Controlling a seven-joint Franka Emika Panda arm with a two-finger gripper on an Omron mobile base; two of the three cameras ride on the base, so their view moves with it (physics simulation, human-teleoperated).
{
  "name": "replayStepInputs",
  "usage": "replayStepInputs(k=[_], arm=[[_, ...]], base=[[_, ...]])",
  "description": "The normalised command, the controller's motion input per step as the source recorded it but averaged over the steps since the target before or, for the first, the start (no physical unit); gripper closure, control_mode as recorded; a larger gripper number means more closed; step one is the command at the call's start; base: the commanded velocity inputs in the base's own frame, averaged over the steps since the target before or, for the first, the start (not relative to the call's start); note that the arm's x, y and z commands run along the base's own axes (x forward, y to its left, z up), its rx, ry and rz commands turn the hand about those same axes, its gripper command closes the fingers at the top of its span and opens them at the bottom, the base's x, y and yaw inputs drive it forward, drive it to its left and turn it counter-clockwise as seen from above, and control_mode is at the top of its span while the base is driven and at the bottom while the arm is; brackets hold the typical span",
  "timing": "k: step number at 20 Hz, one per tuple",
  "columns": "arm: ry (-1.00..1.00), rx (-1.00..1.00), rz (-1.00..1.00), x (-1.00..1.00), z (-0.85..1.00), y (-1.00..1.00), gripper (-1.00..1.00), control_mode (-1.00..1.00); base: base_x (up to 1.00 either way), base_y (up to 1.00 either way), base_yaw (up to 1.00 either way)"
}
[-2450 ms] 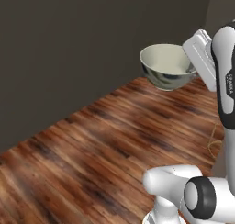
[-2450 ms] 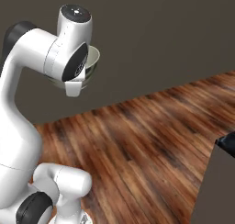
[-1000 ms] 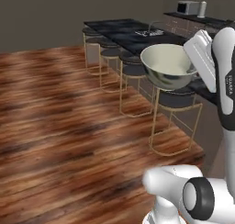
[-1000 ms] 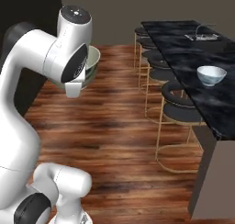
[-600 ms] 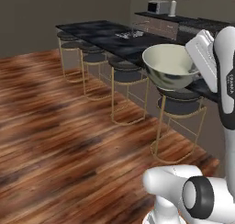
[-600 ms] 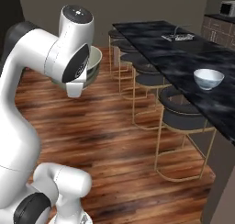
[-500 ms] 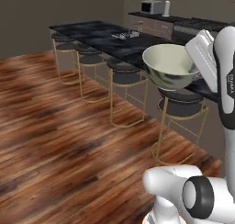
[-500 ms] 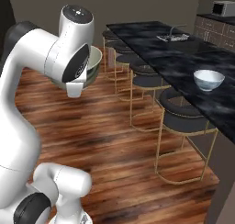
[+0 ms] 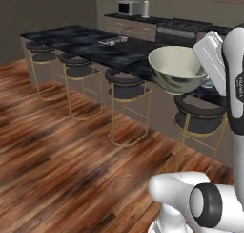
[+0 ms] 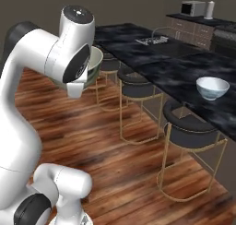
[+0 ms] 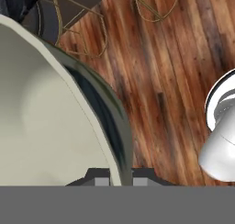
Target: Pick up the bowls from the cabinet and place each bowl in front of a stool on the dining counter.
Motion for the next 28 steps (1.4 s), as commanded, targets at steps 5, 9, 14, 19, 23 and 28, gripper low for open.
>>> replayStepInputs(k=[5, 9, 14, 19, 23, 28], arm=[[0.00, 0.00, 0.00, 0.00, 0.00, 0.00, 1.00, 1.00], [0.00, 0.00, 0.00, 0.00, 0.00, 0.00, 1.00, 1.00], [0.00, 0.00, 0.00, 0.00, 0.00, 0.00, 1.00, 1.00], [0.00, 0.00, 0.00, 0.00, 0.00, 0.00, 1.00, 1.00], [0.00, 0.00, 0.00, 0.00, 0.00, 0.00, 1.00, 1.00], [0.00, 0.00, 0.00, 0.00, 0.00, 0.00, 1.00, 1.00]], base=[[1.00, 1.00, -0.39], [1.00, 0.98, -0.47], [1.00, 0.89, -0.57], [1.00, 0.80, -0.55], [0.89, 0.69, -0.52], [0.78, 0.95, -0.47]])
